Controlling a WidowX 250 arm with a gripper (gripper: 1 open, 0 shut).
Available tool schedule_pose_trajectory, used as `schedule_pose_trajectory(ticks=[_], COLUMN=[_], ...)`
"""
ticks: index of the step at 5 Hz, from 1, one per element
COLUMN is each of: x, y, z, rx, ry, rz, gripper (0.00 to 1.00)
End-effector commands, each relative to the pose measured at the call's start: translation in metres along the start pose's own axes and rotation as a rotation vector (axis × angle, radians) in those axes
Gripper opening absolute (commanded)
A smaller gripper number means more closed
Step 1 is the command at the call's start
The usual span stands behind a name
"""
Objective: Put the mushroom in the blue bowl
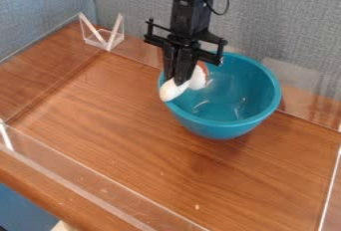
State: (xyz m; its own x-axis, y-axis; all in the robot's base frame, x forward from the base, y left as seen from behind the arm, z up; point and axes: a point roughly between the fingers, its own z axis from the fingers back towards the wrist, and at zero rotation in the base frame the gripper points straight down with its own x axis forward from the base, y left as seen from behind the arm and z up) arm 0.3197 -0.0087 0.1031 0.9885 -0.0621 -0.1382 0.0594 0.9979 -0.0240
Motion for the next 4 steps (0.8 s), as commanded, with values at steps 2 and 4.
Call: schedule_pose_trajectory(ticks=[2, 4], x=[0.0080, 0.0104], y=[0.0063, 0.0069], z=[0.0191, 0.0210], rx=[-0.007, -0.016], ry=[-0.063, -0.065], rz=[0.030, 0.041], gripper=[0.00, 0.00])
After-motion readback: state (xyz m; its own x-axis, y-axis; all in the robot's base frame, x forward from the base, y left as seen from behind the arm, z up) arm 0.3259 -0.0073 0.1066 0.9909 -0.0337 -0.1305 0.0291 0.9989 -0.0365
